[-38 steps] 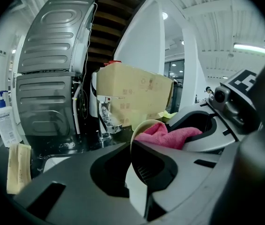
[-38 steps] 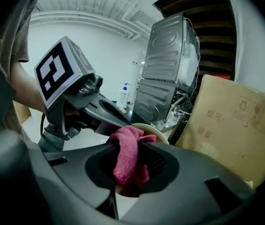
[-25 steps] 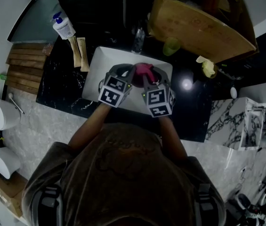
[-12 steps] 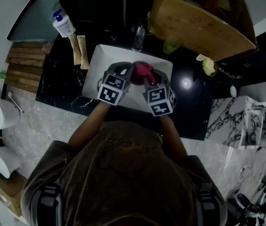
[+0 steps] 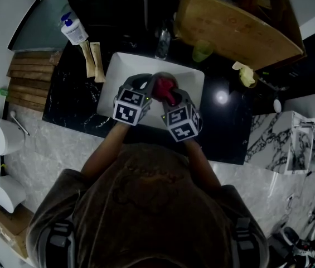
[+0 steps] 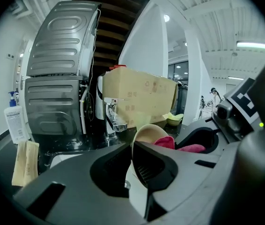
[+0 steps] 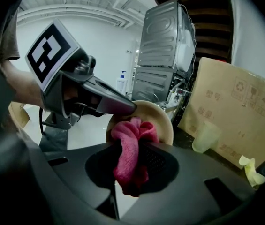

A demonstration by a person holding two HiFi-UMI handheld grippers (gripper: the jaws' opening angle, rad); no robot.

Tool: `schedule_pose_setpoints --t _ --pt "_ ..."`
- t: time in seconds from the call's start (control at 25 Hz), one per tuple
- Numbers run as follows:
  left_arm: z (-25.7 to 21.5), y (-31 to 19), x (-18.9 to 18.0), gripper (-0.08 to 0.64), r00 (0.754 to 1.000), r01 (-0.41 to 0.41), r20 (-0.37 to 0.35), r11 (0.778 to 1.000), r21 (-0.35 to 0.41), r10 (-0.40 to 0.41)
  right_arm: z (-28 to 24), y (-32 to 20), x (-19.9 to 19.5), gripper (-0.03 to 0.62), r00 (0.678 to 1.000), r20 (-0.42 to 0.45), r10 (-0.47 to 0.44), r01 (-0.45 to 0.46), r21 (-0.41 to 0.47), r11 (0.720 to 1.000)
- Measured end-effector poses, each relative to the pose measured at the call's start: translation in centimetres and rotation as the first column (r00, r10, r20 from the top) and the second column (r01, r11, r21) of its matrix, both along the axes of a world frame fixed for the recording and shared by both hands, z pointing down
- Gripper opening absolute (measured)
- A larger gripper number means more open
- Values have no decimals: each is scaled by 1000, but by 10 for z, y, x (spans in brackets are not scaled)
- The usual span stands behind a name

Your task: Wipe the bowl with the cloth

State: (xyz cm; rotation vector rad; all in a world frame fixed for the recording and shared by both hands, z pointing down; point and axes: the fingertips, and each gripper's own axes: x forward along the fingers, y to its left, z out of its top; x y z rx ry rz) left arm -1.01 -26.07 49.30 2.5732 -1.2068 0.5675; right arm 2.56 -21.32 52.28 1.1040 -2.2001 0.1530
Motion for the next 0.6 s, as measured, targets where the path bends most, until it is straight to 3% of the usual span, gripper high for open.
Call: schedule_pose_setpoints --t 0.12,0.32,0.6 --pt "-1 -1 -1 32 1000 10 -10 1000 5 -10 -1 3 -14 60 999 34 -26 25 9 1000" --pt "10 0 -12 31 999 49 -24 999 -10 -49 -7 14 -31 58 978 202 -51 53 -2 999" --pt "16 1 -22 26 997 78 -28 997 -16 -79 -8 12 -23 58 972 232 -36 40 -11 999"
